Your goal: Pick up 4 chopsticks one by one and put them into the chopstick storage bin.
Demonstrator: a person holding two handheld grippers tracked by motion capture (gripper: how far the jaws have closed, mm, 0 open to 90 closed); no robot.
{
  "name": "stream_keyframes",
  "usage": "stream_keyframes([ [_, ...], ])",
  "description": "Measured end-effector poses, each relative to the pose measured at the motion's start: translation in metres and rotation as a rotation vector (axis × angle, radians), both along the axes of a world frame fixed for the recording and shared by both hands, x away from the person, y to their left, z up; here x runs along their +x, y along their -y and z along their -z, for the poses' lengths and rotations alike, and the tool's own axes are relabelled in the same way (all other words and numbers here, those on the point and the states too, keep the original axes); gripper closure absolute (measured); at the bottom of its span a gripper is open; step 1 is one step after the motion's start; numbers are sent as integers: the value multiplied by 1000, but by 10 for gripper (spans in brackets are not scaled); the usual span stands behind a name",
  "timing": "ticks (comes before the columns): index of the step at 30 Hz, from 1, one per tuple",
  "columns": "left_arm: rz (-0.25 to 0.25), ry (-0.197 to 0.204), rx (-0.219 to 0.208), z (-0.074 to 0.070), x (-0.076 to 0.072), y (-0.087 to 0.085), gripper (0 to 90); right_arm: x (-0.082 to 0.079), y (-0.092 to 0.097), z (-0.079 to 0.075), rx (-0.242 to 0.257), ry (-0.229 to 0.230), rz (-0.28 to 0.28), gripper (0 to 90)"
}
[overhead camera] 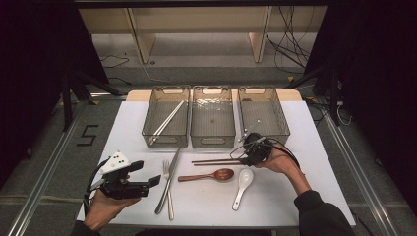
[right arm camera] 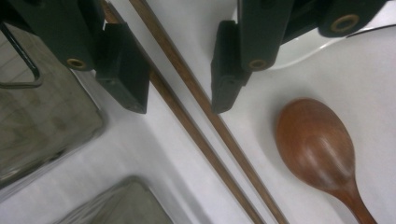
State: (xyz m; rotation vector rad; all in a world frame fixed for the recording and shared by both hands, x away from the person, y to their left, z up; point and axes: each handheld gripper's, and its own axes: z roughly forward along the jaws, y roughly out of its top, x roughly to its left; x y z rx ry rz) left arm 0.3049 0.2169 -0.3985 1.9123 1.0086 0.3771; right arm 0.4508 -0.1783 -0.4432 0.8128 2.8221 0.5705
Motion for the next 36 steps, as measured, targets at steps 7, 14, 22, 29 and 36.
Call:
stream_keyframes([
  [7, 4, -1, 5, 0, -1, 1, 198, 1, -3, 8, -59, -20, -32, 628],
  [14, 10, 1, 9, 1, -1, 1, 204, 1, -3, 13, -101, -43, -35, 673],
  [22, 12, -5, 13, 1, 0, 1, 211, 1, -6, 13, -135, -49, -49, 720],
  [29, 12, -4, 16, 1, -1, 1, 214, -2, -8, 12, -185, -47, -95, 743],
  [36, 10, -8, 19, 2, -1, 2, 216, -1, -8, 12, -199, -52, -123, 743],
])
